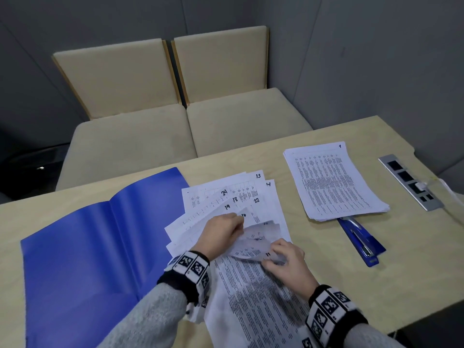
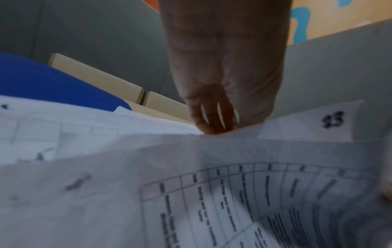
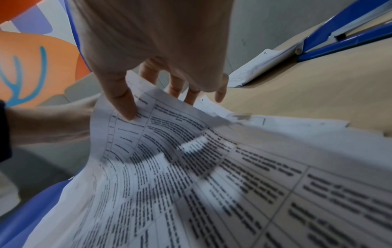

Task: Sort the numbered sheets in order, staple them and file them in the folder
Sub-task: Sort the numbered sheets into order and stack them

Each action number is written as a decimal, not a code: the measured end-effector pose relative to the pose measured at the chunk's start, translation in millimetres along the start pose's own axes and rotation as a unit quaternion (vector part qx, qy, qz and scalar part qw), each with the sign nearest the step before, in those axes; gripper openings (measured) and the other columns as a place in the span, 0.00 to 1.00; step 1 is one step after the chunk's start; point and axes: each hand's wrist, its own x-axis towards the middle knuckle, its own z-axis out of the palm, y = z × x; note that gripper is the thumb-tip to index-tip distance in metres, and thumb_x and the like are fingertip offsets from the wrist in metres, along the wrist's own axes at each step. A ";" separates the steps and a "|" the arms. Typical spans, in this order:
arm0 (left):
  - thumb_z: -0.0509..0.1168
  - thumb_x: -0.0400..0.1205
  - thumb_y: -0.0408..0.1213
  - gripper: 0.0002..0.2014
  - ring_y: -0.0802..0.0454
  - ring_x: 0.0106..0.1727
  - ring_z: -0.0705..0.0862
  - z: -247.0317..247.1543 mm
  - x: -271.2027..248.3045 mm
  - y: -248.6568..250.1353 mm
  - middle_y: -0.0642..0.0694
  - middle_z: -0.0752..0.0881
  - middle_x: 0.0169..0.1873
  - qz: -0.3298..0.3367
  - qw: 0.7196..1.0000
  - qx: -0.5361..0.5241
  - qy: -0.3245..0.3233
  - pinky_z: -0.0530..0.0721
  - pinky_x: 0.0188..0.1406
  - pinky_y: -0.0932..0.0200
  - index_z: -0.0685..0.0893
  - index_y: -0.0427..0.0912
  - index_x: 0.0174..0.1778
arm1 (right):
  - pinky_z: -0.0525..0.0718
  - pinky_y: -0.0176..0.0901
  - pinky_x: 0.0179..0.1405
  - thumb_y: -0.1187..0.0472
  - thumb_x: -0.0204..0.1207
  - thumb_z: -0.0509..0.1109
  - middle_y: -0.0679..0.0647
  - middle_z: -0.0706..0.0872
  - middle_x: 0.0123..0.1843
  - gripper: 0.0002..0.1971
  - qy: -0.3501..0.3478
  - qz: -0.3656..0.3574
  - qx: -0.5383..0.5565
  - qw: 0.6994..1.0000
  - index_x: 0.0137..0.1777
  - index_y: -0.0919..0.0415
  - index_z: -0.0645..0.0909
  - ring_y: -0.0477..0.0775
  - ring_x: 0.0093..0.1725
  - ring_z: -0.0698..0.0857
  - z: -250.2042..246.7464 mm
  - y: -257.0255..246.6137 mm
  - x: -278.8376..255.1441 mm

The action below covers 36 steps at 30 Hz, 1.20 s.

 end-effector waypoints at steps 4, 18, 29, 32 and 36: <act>0.74 0.65 0.23 0.21 0.47 0.26 0.74 -20.2 -24.2 5.8 0.47 0.77 0.30 0.063 0.980 0.146 0.120 0.70 0.19 0.56 0.71 0.44 0.45 | 0.74 0.55 0.57 0.45 0.62 0.66 0.42 0.77 0.34 0.05 0.001 0.005 -0.002 1.000 0.32 0.42 0.73 0.41 0.40 0.77 -0.7 0.0 1.2; 0.58 0.84 0.32 0.14 0.68 0.37 0.76 -246.8 -46.9 12.1 0.65 0.80 0.35 0.001 0.840 -0.104 0.533 0.75 0.37 0.68 0.76 0.61 0.45 | 0.60 0.64 0.77 0.33 0.64 0.73 0.37 0.63 0.76 0.21 -0.019 -0.022 0.040 0.999 0.45 0.50 0.88 0.44 0.76 0.58 -21.6 -22.1 0.8; 0.59 0.85 0.34 0.09 0.62 0.22 0.69 -138.6 3.9 -43.1 0.54 0.75 0.26 -0.171 0.954 -0.237 0.070 0.70 0.24 0.62 0.80 0.38 0.40 | 0.57 0.53 0.77 0.42 0.66 0.73 0.29 0.62 0.77 0.12 0.003 -0.100 0.154 0.983 0.43 0.45 0.90 0.37 0.80 0.54 -64.5 -84.8 11.0; 0.60 0.84 0.38 0.09 0.59 0.25 0.69 -105.1 0.8 -35.1 0.58 0.76 0.26 -0.183 0.946 -0.268 -0.018 0.71 0.27 0.62 0.81 0.41 0.40 | 0.69 0.29 0.64 0.54 0.74 0.74 0.35 0.67 0.76 0.06 -0.034 -0.044 0.199 0.978 0.49 0.47 0.89 0.35 0.76 0.64 -57.6 -87.8 30.2; 0.60 0.85 0.38 0.10 0.62 0.29 0.72 -77.5 -3.5 -26.5 0.56 0.78 0.33 -0.170 0.936 -0.291 -0.105 0.72 0.35 0.64 0.80 0.47 0.37 | 0.85 0.32 0.49 0.61 0.77 0.71 0.54 0.84 0.63 0.10 -0.065 0.022 0.227 0.971 0.56 0.60 0.86 0.46 0.58 0.86 -36.6 -71.3 54.1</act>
